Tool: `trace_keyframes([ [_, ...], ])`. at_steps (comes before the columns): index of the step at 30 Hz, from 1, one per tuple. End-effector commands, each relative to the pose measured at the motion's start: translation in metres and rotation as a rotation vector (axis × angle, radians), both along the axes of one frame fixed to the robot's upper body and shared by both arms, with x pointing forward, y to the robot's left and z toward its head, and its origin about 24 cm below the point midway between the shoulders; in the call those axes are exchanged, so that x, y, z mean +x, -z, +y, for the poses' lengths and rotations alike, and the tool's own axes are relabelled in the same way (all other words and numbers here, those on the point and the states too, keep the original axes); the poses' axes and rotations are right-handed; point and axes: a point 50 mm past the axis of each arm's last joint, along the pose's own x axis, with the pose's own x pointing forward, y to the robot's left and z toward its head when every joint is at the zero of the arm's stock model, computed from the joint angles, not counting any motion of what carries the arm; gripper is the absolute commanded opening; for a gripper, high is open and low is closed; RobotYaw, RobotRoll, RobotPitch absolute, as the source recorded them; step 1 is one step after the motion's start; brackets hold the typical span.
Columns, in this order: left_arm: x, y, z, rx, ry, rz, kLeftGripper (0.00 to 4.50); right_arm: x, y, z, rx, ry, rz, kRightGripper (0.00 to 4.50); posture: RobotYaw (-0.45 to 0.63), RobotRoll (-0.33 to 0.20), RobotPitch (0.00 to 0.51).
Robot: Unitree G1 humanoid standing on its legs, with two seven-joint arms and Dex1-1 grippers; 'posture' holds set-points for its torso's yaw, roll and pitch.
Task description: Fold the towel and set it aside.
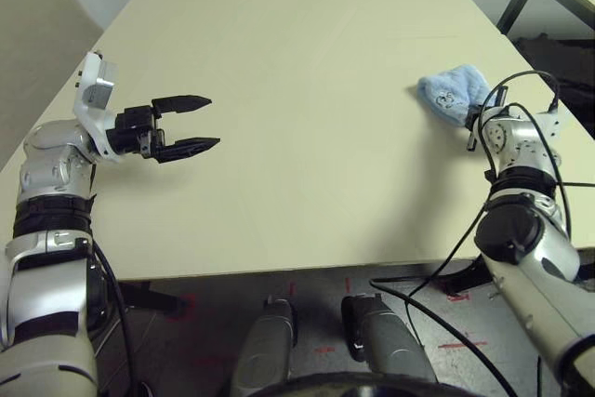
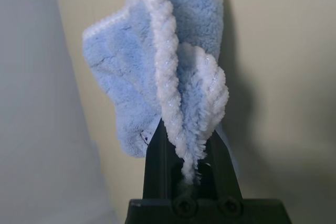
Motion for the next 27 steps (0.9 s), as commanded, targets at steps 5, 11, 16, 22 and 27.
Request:
trace_keyframes([
  [5,0.001,0.000,0.000,0.020,-0.001,0.003,4.50,-0.001,-0.007,0.005,0.112,0.088,-0.036,0.02,-0.01,0.000,0.121],
  [11,0.001,0.000,0.000,0.022,0.000,0.000,4.50,0.000,-0.005,0.009,0.097,0.031,-0.041,0.02,-0.01,0.000,0.118],
  [16,-0.001,0.001,0.002,0.027,-0.008,0.001,4.50,-0.006,-0.013,0.006,-0.036,-0.044,-0.011,1.46,0.00,0.000,0.119],
  [22,-0.006,0.002,0.009,0.030,-0.025,0.003,4.50,-0.028,-0.021,-0.007,-0.233,-0.116,0.067,3.69,0.00,0.000,0.122],
  [27,-0.017,0.001,0.019,0.066,-0.037,0.023,4.50,-0.072,0.004,0.007,-0.372,-0.379,0.327,4.46,0.01,0.000,0.122],
])
